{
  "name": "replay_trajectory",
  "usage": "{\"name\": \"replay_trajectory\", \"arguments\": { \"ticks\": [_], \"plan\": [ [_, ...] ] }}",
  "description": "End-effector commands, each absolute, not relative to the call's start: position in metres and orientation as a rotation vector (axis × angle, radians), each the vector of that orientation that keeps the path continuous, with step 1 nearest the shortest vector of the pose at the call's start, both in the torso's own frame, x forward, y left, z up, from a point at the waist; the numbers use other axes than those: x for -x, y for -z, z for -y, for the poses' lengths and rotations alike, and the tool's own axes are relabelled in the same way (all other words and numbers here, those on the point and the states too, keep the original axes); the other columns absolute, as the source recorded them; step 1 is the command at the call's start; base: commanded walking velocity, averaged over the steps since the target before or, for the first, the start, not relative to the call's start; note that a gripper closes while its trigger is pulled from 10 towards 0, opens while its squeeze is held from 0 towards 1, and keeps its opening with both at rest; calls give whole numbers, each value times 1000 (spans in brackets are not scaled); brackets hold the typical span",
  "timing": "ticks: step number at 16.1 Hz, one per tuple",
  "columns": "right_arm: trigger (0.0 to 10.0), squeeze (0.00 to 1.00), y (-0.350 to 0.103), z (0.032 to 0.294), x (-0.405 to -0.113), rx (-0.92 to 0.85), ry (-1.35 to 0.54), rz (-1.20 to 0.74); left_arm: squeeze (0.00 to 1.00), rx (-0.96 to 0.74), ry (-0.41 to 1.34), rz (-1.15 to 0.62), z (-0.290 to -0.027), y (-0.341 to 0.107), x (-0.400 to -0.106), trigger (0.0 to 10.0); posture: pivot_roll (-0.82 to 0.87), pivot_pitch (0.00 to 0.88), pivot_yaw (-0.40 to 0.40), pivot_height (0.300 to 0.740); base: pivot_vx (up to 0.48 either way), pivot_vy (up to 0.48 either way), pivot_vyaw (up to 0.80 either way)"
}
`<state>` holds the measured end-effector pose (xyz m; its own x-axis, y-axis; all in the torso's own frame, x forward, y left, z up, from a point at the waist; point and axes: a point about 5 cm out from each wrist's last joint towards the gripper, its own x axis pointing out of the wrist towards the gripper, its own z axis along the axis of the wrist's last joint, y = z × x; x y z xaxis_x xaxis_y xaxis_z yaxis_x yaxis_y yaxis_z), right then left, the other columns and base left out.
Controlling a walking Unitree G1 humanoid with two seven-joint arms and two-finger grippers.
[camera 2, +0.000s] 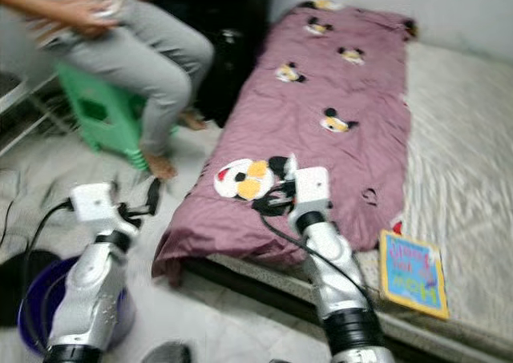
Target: Clean up the room
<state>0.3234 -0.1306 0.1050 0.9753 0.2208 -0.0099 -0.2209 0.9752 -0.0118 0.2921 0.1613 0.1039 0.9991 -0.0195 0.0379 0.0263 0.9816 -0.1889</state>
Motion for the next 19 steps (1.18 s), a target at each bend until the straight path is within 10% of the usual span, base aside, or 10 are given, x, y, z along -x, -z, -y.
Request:
{"name": "replay_trajectory", "arguments": {
  "ticks": [1, 19],
  "plan": [
    [10000, 0, -110, 119, -323, 21, -265, 14, 0, 172, -7, 17, -170, -99, -288, 10000, -34, 134, -59, 740, 0, 0, 800],
    [10000, 0, -108, 116, -322, -9, -272, 18, 0, 108, 2, 49, -176, -103, -282, 10000, -12, 117, -51, 740, 0, 0, 667]
  ]
}}
